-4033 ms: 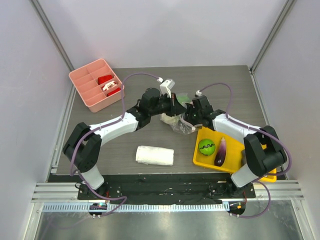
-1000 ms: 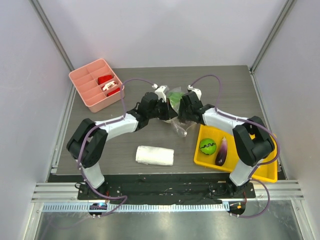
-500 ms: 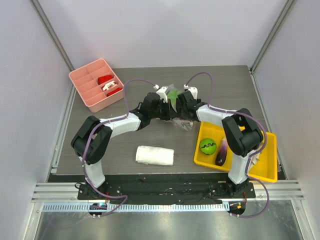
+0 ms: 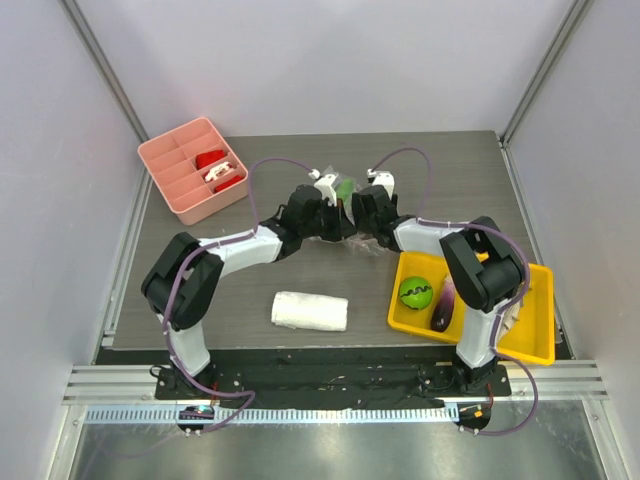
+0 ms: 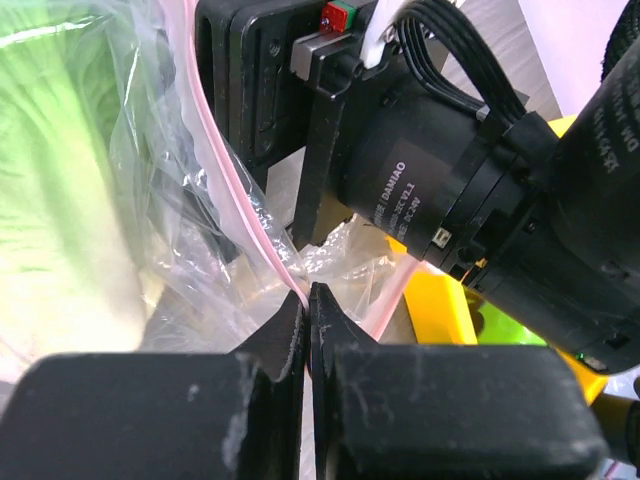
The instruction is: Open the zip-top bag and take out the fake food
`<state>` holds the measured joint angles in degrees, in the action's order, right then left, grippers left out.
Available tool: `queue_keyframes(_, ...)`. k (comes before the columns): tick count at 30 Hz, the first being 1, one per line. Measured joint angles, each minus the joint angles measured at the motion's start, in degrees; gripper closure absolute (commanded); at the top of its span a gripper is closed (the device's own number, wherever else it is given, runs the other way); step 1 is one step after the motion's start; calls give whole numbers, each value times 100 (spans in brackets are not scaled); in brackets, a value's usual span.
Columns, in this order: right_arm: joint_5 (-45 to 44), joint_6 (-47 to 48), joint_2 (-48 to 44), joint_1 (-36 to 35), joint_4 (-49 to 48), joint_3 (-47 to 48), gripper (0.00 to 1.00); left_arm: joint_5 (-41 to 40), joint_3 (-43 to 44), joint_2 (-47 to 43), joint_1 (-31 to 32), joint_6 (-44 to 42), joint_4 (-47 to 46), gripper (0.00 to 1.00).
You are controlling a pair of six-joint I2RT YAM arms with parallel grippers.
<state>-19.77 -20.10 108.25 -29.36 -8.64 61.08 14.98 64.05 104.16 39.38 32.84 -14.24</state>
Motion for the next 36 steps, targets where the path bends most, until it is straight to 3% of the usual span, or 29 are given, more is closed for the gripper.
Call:
queue_keyframes(11,240,-769,-1322,22,-61,-579,15,-334,2,-1106,439,-188,490,100)
queue_keyframes(15,363,-839,-1290,28,-341,-629,5,-369,-9,-1128,446,-184,529,100)
queue_keyframes(18,511,-872,-1025,46,-592,-647,6,-409,-11,-1082,437,-184,546,100)
queue_keyframes(32,1093,-986,282,87,-1143,-201,31,-669,-9,-702,413,-361,667,100)
queue_keyframes(35,1126,-946,407,87,-1150,-83,53,-713,-9,-688,374,-378,684,100)
queue_keyframes(36,1137,-935,415,92,-1130,-66,65,-710,-9,-688,374,-380,686,100)
